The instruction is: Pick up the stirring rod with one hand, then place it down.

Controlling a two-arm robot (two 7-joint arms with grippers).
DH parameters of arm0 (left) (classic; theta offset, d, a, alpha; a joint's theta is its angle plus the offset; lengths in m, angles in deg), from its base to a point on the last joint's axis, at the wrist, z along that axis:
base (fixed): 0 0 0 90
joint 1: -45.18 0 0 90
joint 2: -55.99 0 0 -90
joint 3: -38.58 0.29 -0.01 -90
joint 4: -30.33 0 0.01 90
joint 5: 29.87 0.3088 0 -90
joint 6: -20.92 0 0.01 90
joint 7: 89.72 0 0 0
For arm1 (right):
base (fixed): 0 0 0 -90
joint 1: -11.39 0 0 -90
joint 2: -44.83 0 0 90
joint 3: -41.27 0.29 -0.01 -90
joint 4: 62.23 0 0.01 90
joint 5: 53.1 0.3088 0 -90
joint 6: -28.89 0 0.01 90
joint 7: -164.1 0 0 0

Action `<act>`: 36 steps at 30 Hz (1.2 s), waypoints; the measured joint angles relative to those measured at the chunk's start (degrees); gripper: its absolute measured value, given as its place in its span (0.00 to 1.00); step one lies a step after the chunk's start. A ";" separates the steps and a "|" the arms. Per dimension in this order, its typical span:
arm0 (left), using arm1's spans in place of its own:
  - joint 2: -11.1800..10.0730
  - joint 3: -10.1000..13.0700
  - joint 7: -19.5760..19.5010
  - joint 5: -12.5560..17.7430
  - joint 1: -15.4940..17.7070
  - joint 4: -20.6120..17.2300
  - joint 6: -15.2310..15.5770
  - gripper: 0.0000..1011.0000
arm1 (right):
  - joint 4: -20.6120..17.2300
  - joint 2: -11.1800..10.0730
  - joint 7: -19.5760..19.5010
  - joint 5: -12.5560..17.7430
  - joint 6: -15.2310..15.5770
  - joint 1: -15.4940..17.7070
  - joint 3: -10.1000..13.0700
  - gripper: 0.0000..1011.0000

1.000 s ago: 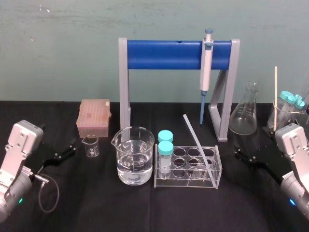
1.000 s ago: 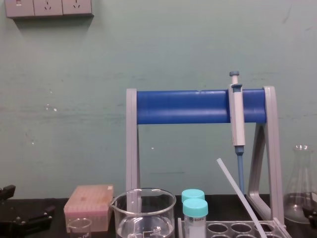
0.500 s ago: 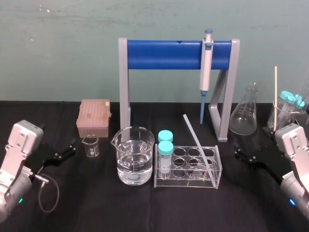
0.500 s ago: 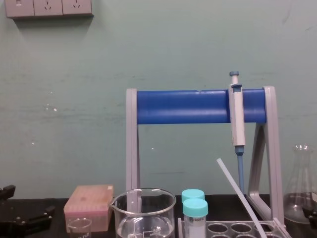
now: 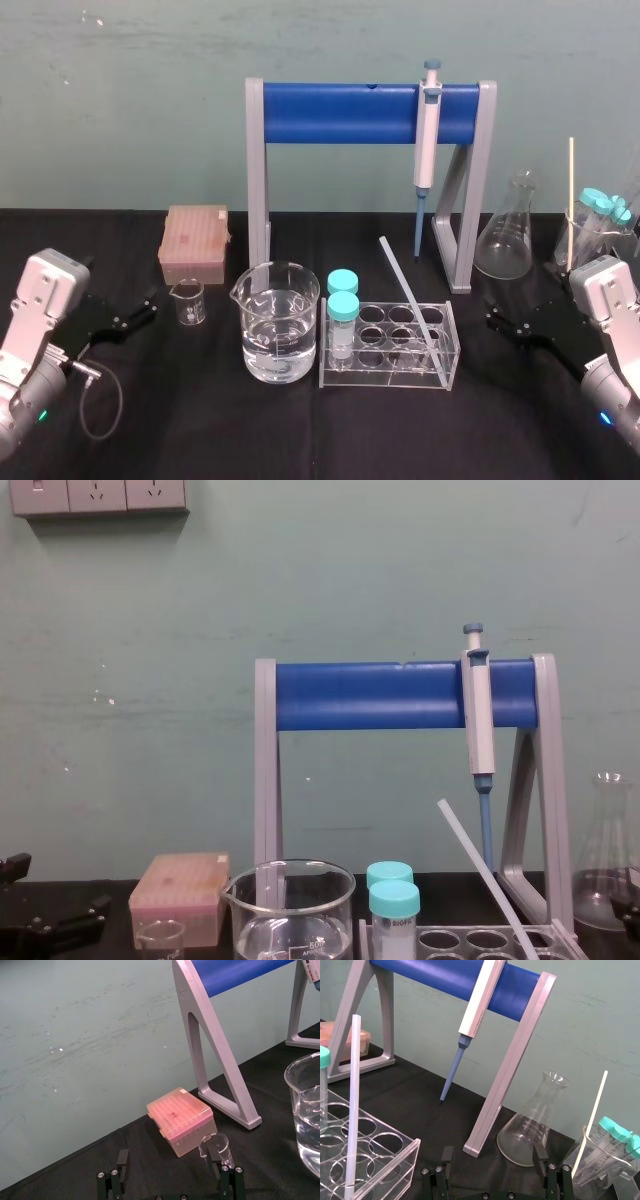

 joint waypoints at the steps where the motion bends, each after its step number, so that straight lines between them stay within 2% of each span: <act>1: 0.00 0.00 0.00 0.00 0.00 0.00 0.00 0.99 | 0.00 0.00 0.00 0.00 0.00 0.00 0.00 0.99; 8: 0.00 0.00 0.00 0.00 0.00 0.00 0.00 0.99 | -1.16 -0.16 0.84 0.17 -0.59 0.77 1.12 0.99; 13: 0.00 0.00 0.00 0.00 0.00 0.00 0.00 0.99 | -3.95 -1.01 3.86 1.84 -2.72 2.26 2.74 0.99; 18: 0.00 0.00 0.00 0.00 0.00 0.00 0.00 0.99 | -5.96 -1.51 7.66 2.98 -5.11 2.81 3.12 0.99; 21: 0.00 0.00 0.00 0.00 0.00 0.00 0.00 0.99 | -6.15 -1.45 11.85 4.19 -6.17 2.12 2.63 0.99; 22: 0.00 0.00 0.00 0.00 0.00 0.00 0.00 0.99 | -6.15 -1.45 11.85 4.19 -6.17 2.12 2.63 0.99; 25: 0.00 0.00 0.00 0.00 0.00 0.00 0.00 0.99 | -5.74 -1.14 15.53 5.47 -6.45 0.97 2.10 0.99; 31: 0.00 0.00 0.00 0.00 0.00 0.00 0.00 0.99 | -2.66 0.72 23.35 8.78 -5.14 -3.03 1.11 0.99; 32: 0.00 0.00 0.00 0.00 0.00 0.00 0.00 0.99 | -2.66 0.72 23.35 8.78 -5.14 -3.03 1.11 0.99; 36: 0.00 0.00 0.00 0.00 0.00 0.00 0.00 0.99 | 0.20 2.43 27.56 10.24 -3.71 -5.81 0.49 0.99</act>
